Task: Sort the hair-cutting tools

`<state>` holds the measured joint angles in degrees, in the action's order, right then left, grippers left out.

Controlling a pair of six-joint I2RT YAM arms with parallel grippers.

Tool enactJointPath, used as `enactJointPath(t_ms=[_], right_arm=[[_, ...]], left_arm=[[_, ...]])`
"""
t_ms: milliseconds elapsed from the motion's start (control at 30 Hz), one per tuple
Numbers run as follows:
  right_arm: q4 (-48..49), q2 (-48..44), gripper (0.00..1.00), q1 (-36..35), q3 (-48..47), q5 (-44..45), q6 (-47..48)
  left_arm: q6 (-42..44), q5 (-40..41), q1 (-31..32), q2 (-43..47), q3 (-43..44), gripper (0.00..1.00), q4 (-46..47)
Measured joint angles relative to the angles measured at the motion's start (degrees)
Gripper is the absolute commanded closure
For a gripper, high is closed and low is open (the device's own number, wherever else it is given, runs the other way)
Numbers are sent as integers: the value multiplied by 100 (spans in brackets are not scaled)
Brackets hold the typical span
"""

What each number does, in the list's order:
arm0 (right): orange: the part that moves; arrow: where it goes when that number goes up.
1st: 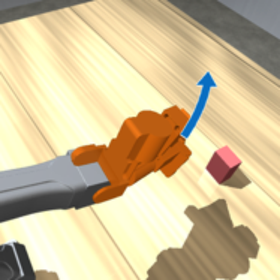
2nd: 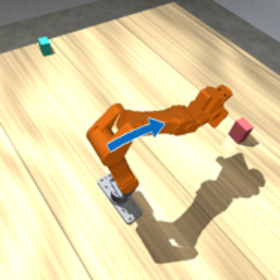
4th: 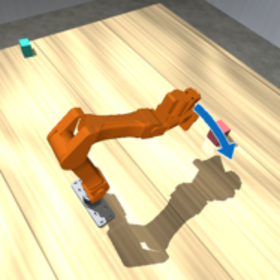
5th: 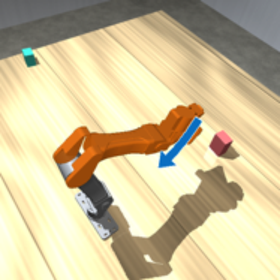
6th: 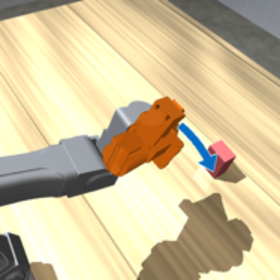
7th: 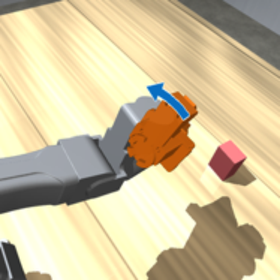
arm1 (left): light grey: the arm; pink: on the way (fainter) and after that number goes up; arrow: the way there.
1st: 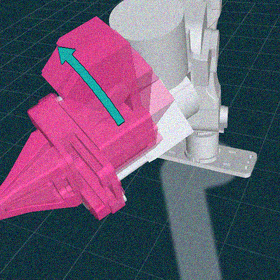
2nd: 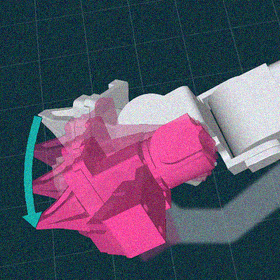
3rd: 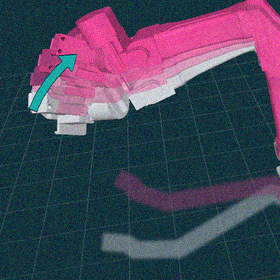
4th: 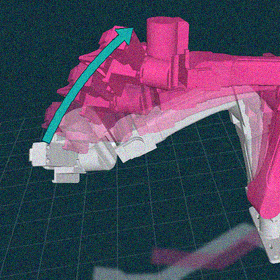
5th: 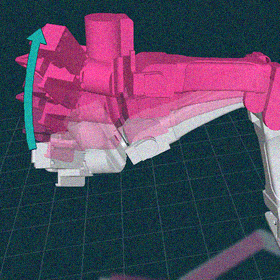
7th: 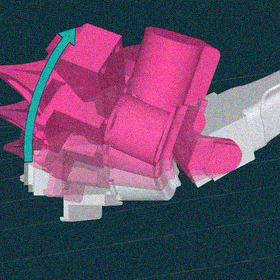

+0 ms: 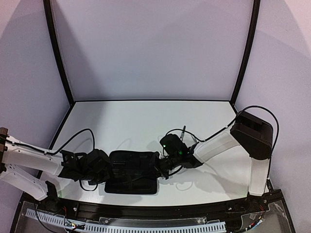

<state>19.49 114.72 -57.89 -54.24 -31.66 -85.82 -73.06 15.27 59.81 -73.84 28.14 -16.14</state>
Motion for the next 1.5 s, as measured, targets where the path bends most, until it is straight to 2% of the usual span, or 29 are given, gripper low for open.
enactJointPath(t_ms=[200, 467, 600, 800, 1033, 1233, 1500], right_arm=[[180, 29, 100, -2, 8, 130, -82], [1643, -64, 100, -294, 740, 768, -177], [2072, -15, 100, -450, 887, 956, -169], [2241, -59, 92, -522, 1021, 1050, -44], [1151, -557, 80, -663, 1060, 1097, 371], [-227, -1020, 64, -778, 828, 1263, 846], [-2604, -1460, 35, -804, -8, 2017, 1708]], left_arm=[[-103, 159, 93, -34, -20, 99, 26], [-556, 414, 246, 96, -98, 99, 17], [-808, 469, 286, 222, -171, 99, -58], [-1124, 499, 310, 232, -182, 99, -90], [-1355, 439, 371, 252, -203, 99, -39], [-1339, 292, 411, 291, -216, 99, 83], [-1236, 201, 435, 436, -232, 99, 120]])
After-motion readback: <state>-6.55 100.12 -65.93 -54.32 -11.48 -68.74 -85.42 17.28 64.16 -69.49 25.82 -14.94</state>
